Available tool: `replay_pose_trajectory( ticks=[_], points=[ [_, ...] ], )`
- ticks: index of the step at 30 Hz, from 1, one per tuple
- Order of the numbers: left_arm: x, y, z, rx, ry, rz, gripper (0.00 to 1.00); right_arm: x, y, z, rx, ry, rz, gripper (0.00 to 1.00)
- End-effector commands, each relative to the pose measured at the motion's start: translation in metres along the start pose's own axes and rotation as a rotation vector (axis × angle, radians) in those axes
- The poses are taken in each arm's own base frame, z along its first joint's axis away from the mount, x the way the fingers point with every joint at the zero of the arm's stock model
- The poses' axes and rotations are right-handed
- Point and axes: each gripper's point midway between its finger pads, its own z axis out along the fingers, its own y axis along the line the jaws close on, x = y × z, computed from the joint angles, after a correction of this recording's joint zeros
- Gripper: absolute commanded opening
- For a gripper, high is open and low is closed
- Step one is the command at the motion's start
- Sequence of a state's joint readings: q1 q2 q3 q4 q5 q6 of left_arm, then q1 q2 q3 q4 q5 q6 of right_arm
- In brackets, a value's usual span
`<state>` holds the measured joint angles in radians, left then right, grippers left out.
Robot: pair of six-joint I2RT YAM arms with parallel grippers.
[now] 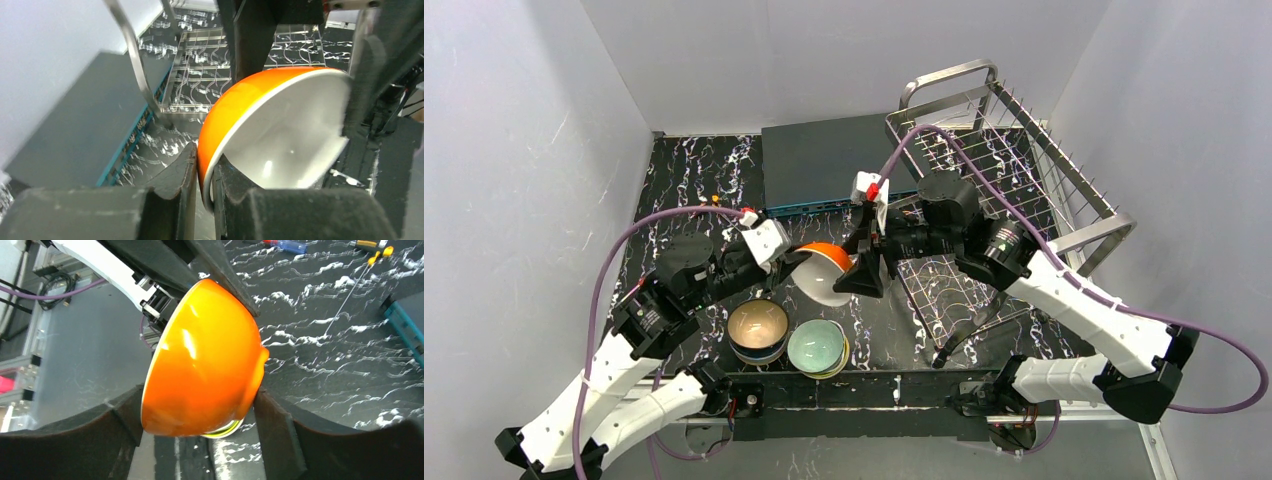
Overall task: Load the bowls into the dish rack
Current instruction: Pick up the bowl from the center of the board.
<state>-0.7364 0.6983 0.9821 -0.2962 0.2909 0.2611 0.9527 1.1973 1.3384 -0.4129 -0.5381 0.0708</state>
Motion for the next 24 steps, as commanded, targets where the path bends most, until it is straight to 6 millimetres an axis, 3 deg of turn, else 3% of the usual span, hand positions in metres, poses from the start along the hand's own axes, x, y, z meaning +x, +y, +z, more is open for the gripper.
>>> replay_pose_trajectory(
  ticks=[1,4,9,13,21,24],
  points=[
    [0.028,0.006,-0.006,-0.115,0.081,-0.222,0.0,-0.046,0.005,-0.015,0.027,-0.157,-0.205,0.88],
    [0.046,0.008,-0.004,-0.167,0.138,-0.312,0.0,-0.054,-0.002,-0.023,0.096,-0.182,-0.195,0.98],
    [0.073,0.011,0.011,-0.224,0.182,-0.423,0.0,-0.076,-0.025,-0.045,0.299,-0.253,-0.164,0.99],
    [0.085,0.017,0.029,-0.27,0.182,-0.509,0.0,-0.092,-0.027,-0.062,0.371,-0.313,-0.166,0.99],
    [0.075,0.027,0.083,-0.279,0.074,-0.688,0.0,-0.109,-0.044,-0.098,0.566,-0.379,-0.127,0.99],
    [0.08,0.037,0.095,-0.337,0.086,-0.731,0.0,-0.114,-0.047,-0.113,0.63,-0.404,-0.103,0.99]
  ],
)
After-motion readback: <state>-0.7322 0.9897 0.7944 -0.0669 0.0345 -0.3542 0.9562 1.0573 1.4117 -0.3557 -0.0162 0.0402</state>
